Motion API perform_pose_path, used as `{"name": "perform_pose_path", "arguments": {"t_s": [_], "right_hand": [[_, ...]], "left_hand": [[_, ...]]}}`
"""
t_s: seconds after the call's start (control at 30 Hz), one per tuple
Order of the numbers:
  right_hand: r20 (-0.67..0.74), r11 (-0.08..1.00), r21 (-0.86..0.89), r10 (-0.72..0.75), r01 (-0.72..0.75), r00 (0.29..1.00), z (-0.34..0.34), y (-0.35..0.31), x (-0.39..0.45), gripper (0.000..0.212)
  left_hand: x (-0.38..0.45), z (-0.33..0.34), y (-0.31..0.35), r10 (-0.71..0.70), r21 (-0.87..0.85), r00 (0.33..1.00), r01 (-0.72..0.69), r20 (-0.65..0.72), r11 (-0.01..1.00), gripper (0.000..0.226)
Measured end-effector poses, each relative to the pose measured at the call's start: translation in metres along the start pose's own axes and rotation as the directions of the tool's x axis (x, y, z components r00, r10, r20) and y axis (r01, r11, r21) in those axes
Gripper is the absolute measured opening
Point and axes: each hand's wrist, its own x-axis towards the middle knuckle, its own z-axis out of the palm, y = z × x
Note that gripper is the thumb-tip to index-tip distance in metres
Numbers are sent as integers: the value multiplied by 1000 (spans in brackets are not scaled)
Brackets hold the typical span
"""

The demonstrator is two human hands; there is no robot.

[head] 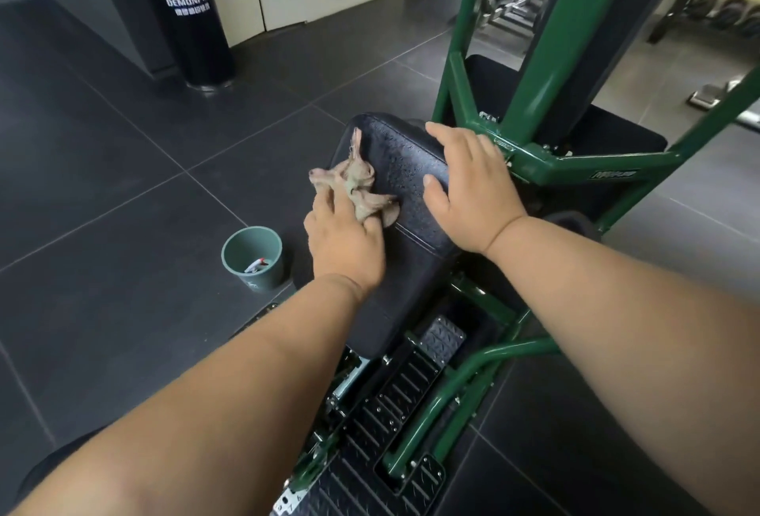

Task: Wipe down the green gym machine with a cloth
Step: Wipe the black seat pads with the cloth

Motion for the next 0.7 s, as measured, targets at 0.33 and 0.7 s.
{"name": "perform_pose_path", "arguments": {"t_s": [0.33,0.7], "right_hand": [[0,930,319,190,-180,982,5,7,-4,62],[93,735,510,469,-447,878,14,11,-9,60]], "left_hand": [[104,-15,75,116,-173,993,-118,-19,978,54],[61,-17,36,505,39,863,-505,27,862,72]]}}
